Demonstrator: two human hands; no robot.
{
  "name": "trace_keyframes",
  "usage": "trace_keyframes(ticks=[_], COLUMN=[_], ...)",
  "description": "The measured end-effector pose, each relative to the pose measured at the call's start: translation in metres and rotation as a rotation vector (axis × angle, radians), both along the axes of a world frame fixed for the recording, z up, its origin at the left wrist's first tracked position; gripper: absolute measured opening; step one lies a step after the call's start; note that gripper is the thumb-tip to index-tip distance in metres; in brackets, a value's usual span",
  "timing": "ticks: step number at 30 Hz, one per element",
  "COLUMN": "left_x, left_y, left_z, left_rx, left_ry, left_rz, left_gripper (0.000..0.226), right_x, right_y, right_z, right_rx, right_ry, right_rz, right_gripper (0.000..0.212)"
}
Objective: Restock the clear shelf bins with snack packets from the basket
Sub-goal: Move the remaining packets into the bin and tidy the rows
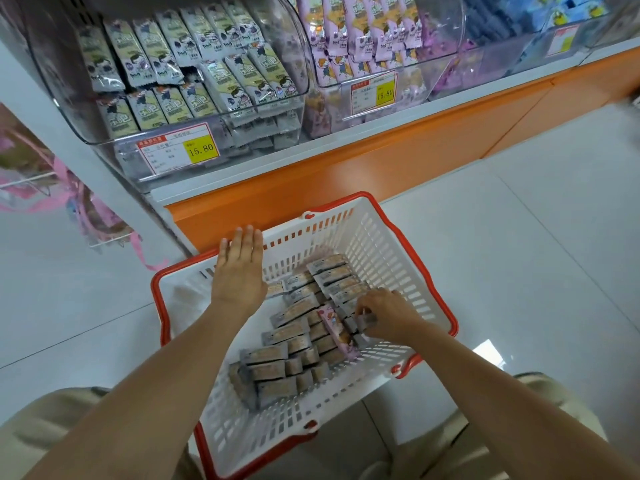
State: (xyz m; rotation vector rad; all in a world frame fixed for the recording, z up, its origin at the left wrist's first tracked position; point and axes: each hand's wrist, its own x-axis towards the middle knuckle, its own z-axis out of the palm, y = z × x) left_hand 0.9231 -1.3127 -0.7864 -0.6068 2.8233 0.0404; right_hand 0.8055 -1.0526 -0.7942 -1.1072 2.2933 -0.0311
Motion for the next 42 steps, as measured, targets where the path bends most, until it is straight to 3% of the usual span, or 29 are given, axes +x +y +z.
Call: trace_keyframes(ticks=[6, 11, 18, 24, 31, 37, 42], left_x=[0.003, 0.007, 0.009, 0.02, 0.028, 0.029, 0.03], left_y=[-0.002, -0.008, -0.031, -0.052, -0.06, -0.06, -0.062], left_z=[0.015, 0.052, 0.125, 0.163, 0.164, 0.168, 0.165], left_rx=[-0.001, -0.107, -0.259, -0.277, -0.283, -0.277, -0.281], left_ry=[0.036, 0.359, 0.636, 0.574, 0.44, 0.411, 0.435], left_rz=[-0.033, -0.131, -0.148, 0.033, 0.086, 0.091, 0.08], left_gripper=[0.091, 0.088, 0.088, 0.095, 0.095, 0.097, 0.097], right_x=[-0.006, -0.012, -0.021, -0.019, -0.005, 0.0, 0.004], right_y=[-0.024, -0.051, -0.104, -0.147, -0.213, -0.254, -0.267], right_z=[0.032, 0.071, 0.152, 0.214, 0.234, 0.21, 0.204], right_rx=[-0.282, -0.595, -1.071, -1.406, -1.338, -1.12, -1.001], right_ry=[-0.06, -0.183, -0.178, -0.193, -0.084, 0.228, 0.373], right_rz=[-0.151, -0.257, -0.354, -0.437, -0.471, -0.368, -0.367], right_gripper=[0.028, 0.038, 0.016, 0.009, 0.015, 0.022, 0.015])
